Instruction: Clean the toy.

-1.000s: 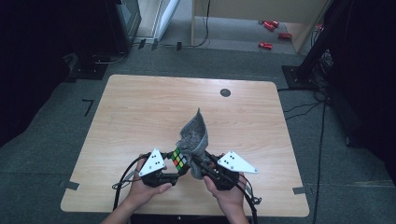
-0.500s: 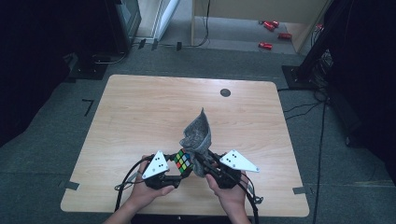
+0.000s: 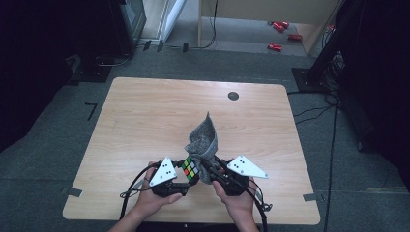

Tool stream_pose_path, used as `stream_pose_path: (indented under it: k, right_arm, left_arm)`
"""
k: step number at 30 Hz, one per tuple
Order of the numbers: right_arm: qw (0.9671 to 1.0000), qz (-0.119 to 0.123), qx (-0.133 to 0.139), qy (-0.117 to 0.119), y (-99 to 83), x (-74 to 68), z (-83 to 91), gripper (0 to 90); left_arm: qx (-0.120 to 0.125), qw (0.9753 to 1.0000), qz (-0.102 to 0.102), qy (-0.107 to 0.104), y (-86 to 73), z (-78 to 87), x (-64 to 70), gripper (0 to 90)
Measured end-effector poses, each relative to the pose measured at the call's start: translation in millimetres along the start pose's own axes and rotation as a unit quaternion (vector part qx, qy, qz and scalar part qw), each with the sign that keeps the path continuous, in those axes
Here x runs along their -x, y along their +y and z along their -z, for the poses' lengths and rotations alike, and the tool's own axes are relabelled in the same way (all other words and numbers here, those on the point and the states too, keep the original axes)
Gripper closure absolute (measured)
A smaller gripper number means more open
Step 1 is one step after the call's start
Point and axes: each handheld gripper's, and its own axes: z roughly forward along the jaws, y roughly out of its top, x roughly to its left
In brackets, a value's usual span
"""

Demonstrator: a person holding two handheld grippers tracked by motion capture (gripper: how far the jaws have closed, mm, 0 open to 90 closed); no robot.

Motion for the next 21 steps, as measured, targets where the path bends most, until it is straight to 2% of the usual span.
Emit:
stream_pose_path:
  k: [2, 5, 9, 12, 14, 17, 19, 21]
  right_arm:
    - [1.0, -0.002, -0.002, -0.006, -0.6, 2.8, 0.1, 69.6]
    - [1.0, -0.004, -0.003, -0.002, -0.3, 1.1, -0.4, 69.7]
    - [0.9997, 0.013, 0.002, 0.022, 2.2, -10.8, -0.6, 69.6]
    - [0.9993, 0.023, 0.001, 0.028, 4.2, -16.0, 0.0, 69.5]
    - [0.9996, 0.017, 0.002, 0.025, 4.0, -13.0, 0.8, 69.5]
    - [1.0, 0.007, 0.0, 0.007, 2.4, -4.1, 1.4, 69.6]
    - [1.0, -0.002, -0.002, 0.002, 1.1, -0.2, 1.3, 69.6]
    - [1.0, -0.002, -0.002, 0.006, 1.8, -1.7, 0.9, 69.6]
  left_arm:
    - [0.003, 0.9999, 0.009, 0.009, 0.0, 3.3, -6.0, 34.4]
    - [0.004, 0.9998, 0.02, 0.008, -1.1, 4.1, -9.5, 34.4]
    - [-0.005, 0.9999, 0.016, -0.004, -3.3, -3.3, -0.9, 34.4]
    - [-0.006, 0.9999, -0.003, -0.012, -2.0, -6.7, 8.2, 34.4]
    - [-0.008, 0.9999, -0.009, -0.01, -1.1, -6.4, 9.6, 34.4]
    - [-0.003, 1.0, -0.006, -0.004, -0.1, -2.3, 4.5, 34.4]
    - [0.0, 1.0, 0.002, 0.002, -0.1, 0.8, -1.4, 34.4]
    - [0.002, 0.9999, 0.011, 0.004, -1.2, 2.1, -5.8, 34.4]
